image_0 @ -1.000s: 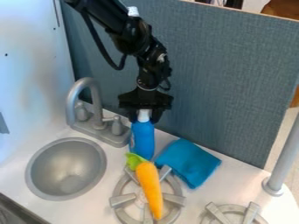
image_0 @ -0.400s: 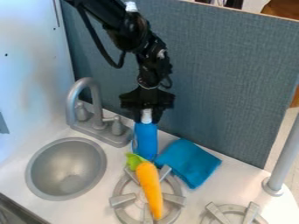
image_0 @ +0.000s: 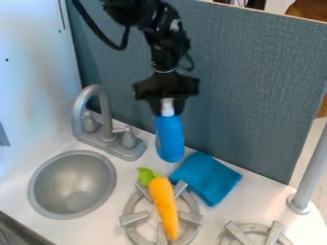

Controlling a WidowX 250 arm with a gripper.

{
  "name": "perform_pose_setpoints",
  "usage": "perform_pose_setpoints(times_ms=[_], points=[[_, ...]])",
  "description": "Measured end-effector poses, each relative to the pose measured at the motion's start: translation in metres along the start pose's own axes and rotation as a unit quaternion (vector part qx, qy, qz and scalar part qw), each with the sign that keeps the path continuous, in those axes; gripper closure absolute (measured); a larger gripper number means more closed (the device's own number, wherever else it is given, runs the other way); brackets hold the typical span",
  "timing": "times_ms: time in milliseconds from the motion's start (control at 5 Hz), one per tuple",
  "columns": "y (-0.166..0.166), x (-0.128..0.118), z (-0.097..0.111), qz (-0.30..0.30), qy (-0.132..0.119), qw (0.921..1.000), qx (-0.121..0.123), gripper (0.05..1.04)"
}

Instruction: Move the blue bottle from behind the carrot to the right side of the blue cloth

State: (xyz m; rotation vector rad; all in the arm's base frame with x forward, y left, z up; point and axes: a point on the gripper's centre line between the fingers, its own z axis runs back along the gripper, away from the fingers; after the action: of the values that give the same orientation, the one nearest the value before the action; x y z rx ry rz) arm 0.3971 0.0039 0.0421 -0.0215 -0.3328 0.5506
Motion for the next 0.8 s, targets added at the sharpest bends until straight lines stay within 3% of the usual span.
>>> perform_pose_setpoints(times_ms=[400, 600, 800], points=[[-0.047, -0.044, 0.012, -0.091, 0.008, 0.9953, -0.031, 0.556], [-0.078, -0.064, 0.013, -0.133, -0.001, 0.9900, -0.047, 0.556], [-0.101, -0.078, 0.001, -0.158, 0.004, 0.9863, -0.049, 0.555]])
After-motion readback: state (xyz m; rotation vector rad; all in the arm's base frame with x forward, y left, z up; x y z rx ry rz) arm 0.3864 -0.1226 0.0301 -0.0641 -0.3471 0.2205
